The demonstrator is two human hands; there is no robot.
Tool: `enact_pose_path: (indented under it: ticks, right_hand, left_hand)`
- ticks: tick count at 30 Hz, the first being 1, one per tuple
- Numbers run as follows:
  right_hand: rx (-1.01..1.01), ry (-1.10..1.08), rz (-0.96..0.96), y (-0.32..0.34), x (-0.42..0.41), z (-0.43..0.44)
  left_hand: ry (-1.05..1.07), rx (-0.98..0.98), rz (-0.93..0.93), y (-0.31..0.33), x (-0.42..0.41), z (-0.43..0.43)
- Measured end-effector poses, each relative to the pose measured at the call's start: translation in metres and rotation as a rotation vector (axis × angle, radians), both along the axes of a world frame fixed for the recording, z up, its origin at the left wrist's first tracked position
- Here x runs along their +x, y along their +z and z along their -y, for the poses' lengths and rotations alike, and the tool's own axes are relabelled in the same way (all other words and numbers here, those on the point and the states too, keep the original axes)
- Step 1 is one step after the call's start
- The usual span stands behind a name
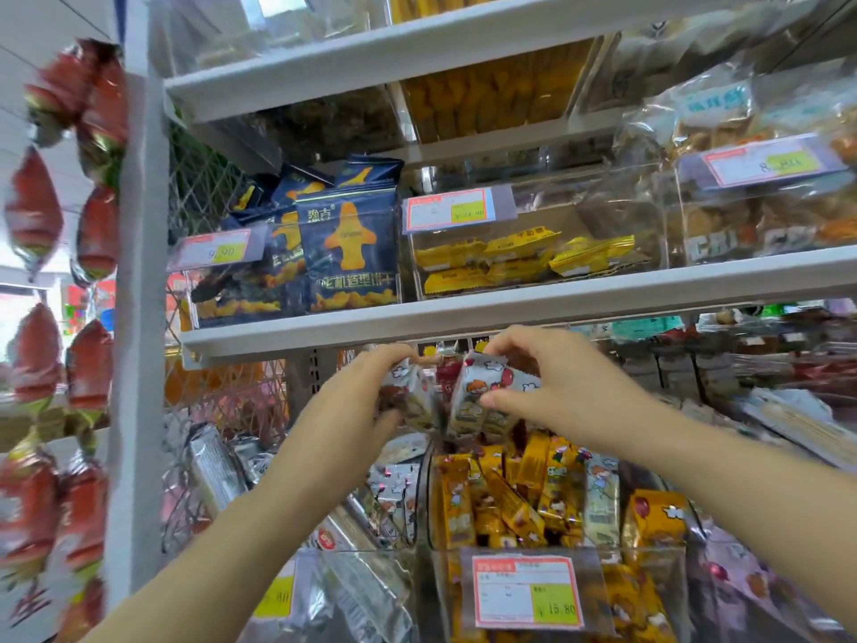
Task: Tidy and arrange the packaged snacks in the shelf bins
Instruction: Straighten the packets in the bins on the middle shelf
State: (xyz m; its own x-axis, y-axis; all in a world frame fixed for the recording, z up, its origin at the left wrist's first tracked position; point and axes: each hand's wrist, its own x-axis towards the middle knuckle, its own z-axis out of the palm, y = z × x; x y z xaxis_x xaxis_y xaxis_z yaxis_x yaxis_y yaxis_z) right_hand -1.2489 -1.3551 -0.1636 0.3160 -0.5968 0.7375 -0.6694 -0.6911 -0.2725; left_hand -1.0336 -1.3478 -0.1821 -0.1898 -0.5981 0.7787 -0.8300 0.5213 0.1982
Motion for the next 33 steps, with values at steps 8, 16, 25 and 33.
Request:
enact_pose_path:
  ticks: [8, 16, 25, 33]
  right_hand:
    - [0.059, 0.04, 0.127, -0.016, 0.059, 0.043]
    - [0.133, -0.043, 0.164, -0.021, 0.098, 0.092]
    - [0.217, -0.063, 0.009, -0.025, 0.119, 0.132]
    - [0.227, -0.007, -0.022, -0.028, 0.116, 0.14]
  left_hand:
    - [0.281, -0.039, 0.099, -0.015, 0.036, 0.031]
    - [0.462, -0.059, 0.187, -0.001, 0.056, 0.066]
    - [0.482, 0.17, 0.255, 0.008, 0.075, 0.102]
    - [0.186, 0.441, 0.251, 0.011, 0.081, 0.11]
